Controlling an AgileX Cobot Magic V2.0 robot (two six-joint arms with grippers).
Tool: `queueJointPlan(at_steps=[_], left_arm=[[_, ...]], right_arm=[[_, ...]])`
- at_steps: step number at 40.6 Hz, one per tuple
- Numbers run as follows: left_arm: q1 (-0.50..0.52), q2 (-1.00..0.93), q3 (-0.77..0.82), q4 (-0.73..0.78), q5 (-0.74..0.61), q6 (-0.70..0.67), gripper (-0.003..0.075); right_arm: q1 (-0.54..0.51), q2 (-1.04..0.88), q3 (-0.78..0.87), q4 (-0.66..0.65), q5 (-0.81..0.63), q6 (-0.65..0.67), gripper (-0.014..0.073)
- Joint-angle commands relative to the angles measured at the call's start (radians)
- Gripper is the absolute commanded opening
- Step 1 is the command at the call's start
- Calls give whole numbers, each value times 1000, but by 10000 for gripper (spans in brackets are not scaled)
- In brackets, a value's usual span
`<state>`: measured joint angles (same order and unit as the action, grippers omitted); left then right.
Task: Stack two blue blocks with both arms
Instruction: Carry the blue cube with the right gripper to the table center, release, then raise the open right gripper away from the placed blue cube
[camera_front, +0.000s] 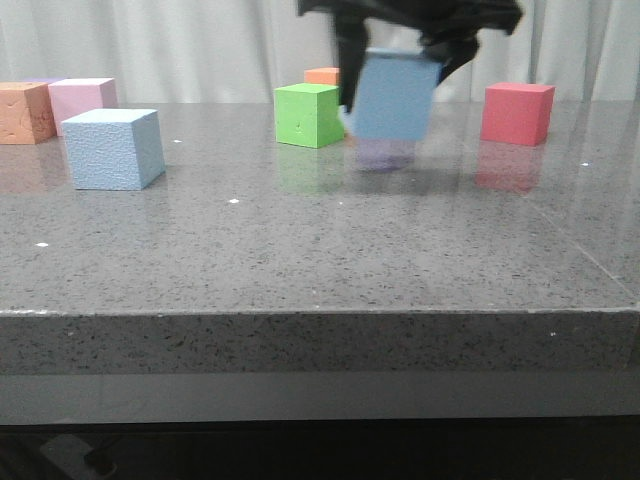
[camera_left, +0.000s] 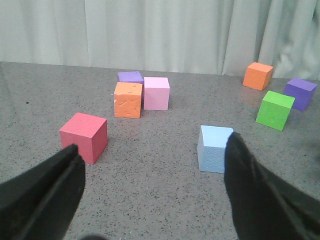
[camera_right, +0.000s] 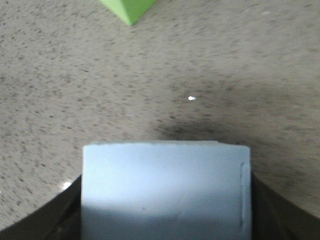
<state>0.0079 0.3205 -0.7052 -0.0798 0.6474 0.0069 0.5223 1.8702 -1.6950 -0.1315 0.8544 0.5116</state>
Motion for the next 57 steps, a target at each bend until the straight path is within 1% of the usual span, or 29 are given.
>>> queueJointPlan(at_steps=[1,4,7,13,16,26,36,43,46,51,54,57], left_arm=[[-5,19,-33,-4,-74,-7,565],[-5,19,-33,-4,-74,-7,565],[-5,19,-33,-4,-74,-7,565],[-5,19,-33,-4,-74,-7,565],[-5,19,-33,-4,-74,-7,565],[-5,19,-33,-4,-74,-7,565],[-5,19,-33,-4,-74,-7,565],[-5,19,-33,-4,-74,-7,565],[-5,19,-33,-4,-74,-7,565],[-5,19,-33,-4,-74,-7,565],[-5,19,-33,-4,-74,-7,565],[-5,19,-33,-4,-74,-7,565]], right_arm=[[25,9,-81,-11,-28,50,447],[43,41,-98,-11,-60,58,449],[57,56,-100,-11,-90,58,473],[58,62,-101,-9,-70,84,534],[57,62,-101,-13,-66,85,545],[55,62,-101,-15,-72,95,545],[55,44,-131,-29,-83,166,545],[52,-1,-137,-82,-68,170,545],[46,-33,-137,-121,-26,168,545],[32,-109,-129,-152,85,129,545],[23,-167,-91,-151,126,56,543],[20,-238,-22,-146,127,-41,543]])
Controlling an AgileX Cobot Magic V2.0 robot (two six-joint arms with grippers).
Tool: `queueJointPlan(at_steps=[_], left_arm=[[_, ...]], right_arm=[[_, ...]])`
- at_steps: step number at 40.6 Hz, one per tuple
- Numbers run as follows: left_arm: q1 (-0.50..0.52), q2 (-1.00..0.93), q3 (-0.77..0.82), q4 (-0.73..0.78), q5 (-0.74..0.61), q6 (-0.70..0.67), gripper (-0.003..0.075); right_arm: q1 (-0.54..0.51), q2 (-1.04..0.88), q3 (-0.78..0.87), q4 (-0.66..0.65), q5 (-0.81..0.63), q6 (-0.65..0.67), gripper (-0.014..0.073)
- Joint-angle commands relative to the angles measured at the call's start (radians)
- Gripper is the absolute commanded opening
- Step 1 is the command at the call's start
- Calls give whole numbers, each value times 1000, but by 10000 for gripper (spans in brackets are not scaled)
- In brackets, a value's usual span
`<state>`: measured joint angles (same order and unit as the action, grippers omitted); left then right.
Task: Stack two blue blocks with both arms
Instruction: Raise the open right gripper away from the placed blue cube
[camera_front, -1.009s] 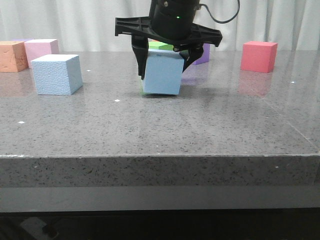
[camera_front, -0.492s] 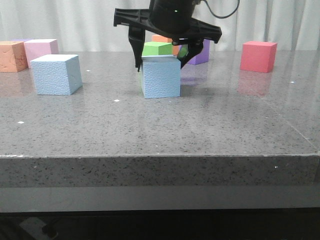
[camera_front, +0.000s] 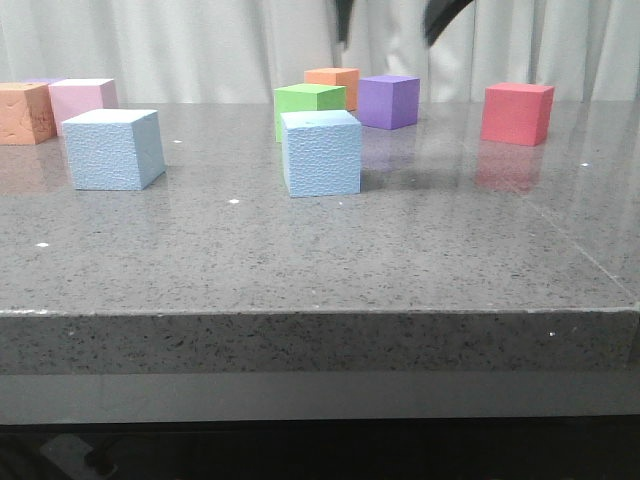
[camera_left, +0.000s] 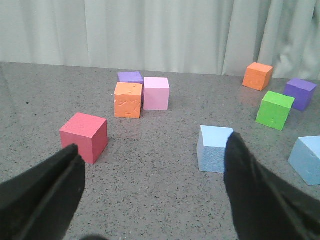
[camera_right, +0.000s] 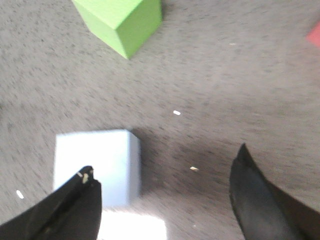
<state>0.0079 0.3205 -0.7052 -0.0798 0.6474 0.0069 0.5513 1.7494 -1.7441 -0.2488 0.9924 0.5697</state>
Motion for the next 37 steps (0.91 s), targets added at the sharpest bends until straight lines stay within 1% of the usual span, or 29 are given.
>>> queueJointPlan(at_steps=[1,4,10,13,15,21,29,37], left_arm=[[-5,19,-33,-4,-74,-7,565],[-5,19,-33,-4,-74,-7,565],[-5,19,-33,-4,-74,-7,565],[-5,19,-33,-4,-74,-7,565],[-5,19,-33,-4,-74,-7,565],[-5,19,-33,-4,-74,-7,565],[-5,19,-33,-4,-74,-7,565],[-5,19,-33,-4,-74,-7,565]], right_arm=[[-10,-149,52,-16,-12,-126,543],[-18,-242,153,44,-18,-263,543],[-56,-428,360,217,-78,-537,543],[-72,-512,449,273,-109,-627,543],[-76,-568,513,293,-125,-664,543],[-76,-734,657,296,-182,-669,543],[-76,-902,799,296,-278,-668,543],[-76,-1011,877,296,-354,-668,543]])
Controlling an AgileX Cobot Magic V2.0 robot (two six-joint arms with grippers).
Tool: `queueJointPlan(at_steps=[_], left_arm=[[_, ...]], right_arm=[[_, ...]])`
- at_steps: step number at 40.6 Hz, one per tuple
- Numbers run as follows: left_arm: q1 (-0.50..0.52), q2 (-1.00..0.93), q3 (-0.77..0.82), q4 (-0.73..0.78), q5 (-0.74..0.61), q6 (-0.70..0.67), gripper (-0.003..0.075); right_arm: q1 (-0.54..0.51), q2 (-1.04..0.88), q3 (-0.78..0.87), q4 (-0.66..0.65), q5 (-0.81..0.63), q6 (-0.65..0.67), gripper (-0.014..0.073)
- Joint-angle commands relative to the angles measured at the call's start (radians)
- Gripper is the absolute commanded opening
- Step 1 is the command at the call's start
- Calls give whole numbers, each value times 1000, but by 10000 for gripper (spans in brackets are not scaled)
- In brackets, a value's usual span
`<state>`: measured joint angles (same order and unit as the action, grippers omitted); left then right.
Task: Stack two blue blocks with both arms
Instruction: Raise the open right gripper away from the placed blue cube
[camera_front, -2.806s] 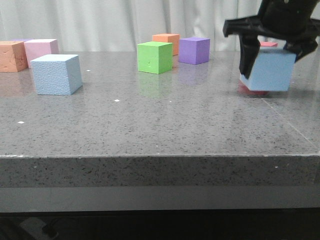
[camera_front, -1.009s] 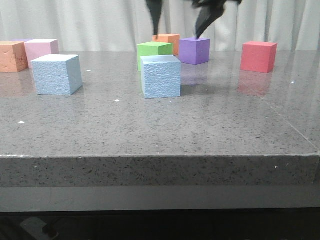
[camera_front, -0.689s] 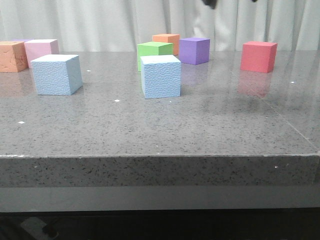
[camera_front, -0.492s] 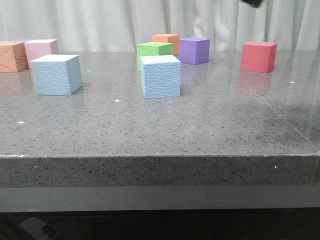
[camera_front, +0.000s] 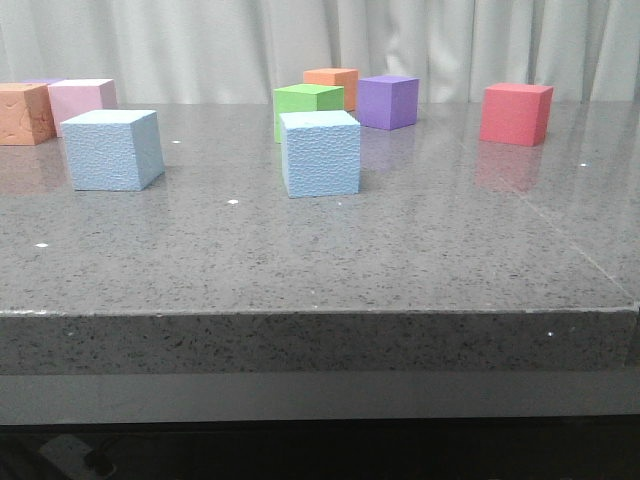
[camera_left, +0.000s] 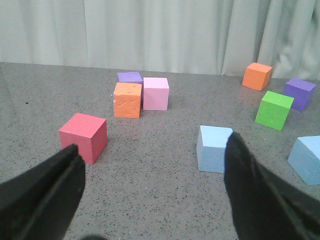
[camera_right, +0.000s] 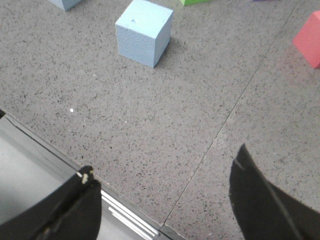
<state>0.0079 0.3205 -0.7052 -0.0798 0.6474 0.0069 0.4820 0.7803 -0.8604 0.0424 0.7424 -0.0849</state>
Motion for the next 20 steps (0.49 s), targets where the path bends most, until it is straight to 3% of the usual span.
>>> queueJointPlan(at_steps=[1,20], left_arm=[[-5,19,-33,-4,-74,-7,565],[-5,19,-33,-8,-148,-7,565]], right_arm=[[-7,-50,-1,5,-112,-13,543],[-7,-71,6,-2,-123,-13,543]])
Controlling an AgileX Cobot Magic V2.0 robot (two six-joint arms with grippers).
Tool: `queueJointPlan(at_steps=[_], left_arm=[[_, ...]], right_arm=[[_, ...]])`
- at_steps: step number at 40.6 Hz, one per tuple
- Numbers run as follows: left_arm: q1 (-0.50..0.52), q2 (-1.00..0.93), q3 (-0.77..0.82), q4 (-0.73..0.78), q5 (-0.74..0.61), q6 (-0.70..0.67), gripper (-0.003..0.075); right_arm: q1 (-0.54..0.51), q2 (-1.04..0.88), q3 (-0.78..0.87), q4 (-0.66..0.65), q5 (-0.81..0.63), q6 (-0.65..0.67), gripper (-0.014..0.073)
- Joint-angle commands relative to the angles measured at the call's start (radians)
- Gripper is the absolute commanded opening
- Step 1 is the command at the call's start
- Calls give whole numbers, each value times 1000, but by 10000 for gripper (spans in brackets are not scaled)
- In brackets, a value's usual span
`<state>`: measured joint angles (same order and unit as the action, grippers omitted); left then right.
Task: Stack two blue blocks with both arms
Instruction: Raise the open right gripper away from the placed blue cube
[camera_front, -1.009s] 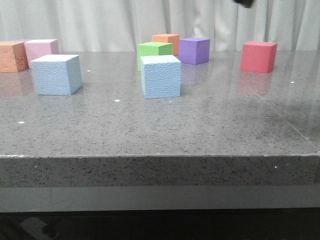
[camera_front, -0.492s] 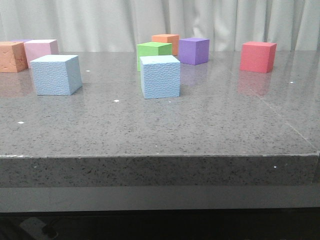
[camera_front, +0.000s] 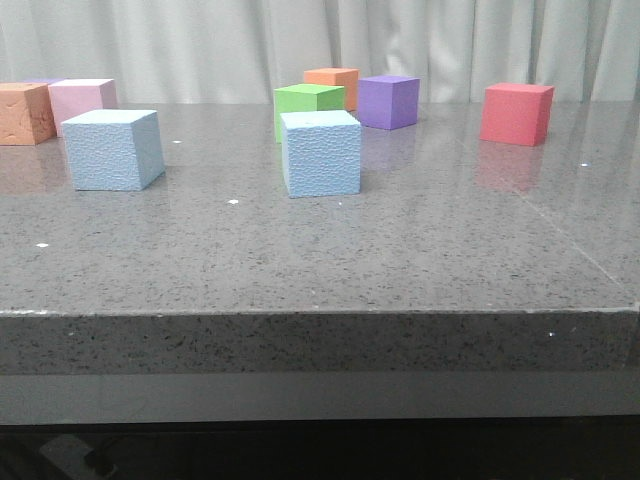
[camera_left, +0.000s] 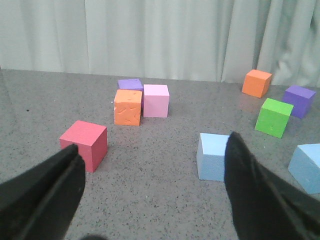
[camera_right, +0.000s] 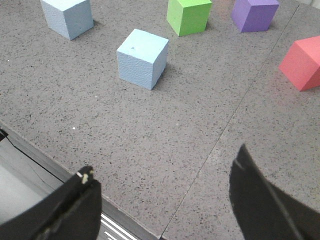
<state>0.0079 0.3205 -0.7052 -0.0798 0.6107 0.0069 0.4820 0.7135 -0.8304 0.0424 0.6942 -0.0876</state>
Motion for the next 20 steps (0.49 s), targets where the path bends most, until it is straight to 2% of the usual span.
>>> queueJointPlan(at_steps=[1,5,10,20], left_arm=[[-5,19,-33,-18,-111,-7,565],[-26,31,-33,-61,-103,-7,565],[-102,100,-33,-55,-90,-7,568],[-210,349,-106,-41,-3,56,568]], right_arm=[[-7,-4,-24,-2,-74,-10,543],[-7,-4,-24,-2,-74,-10,543],[-7,-4,-24,-2,-74,-10,543],[-7,-4,-24,-2,-74,-10,543]])
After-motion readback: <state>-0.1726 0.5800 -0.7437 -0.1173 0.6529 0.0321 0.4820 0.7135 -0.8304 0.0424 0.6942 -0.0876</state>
